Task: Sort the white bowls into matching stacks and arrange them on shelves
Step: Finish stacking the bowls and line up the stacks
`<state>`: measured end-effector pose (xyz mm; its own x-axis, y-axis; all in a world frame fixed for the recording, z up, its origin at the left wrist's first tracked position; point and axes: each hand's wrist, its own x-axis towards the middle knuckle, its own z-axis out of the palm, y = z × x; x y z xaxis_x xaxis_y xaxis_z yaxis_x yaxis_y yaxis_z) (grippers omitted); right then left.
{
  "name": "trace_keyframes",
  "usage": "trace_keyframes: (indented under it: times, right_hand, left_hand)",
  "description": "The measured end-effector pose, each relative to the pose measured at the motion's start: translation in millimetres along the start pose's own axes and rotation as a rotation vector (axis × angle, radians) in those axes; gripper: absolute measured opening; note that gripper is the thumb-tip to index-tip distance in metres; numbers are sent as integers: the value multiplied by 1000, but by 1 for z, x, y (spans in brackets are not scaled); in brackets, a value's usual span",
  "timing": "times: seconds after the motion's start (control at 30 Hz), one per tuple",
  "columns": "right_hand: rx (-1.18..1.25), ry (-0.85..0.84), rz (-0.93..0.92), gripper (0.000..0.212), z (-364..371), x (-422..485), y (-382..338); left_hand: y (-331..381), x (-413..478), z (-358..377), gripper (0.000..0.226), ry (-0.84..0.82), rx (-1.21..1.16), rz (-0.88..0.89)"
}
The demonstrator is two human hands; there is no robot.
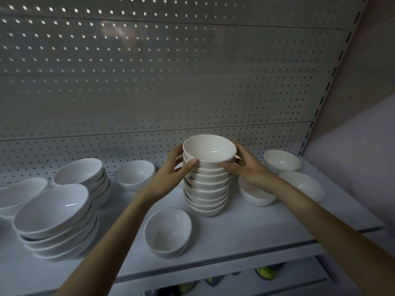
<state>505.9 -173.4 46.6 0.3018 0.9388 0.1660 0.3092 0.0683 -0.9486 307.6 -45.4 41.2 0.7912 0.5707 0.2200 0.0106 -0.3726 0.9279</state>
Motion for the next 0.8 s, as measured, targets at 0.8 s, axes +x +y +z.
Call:
trace_keyframes:
  times: [0.8]
  right_hand:
    - [-1245,-28,267,127,-60,-95,57]
  left_hand:
    - [-17,-90,57,74,67,1226,-53]
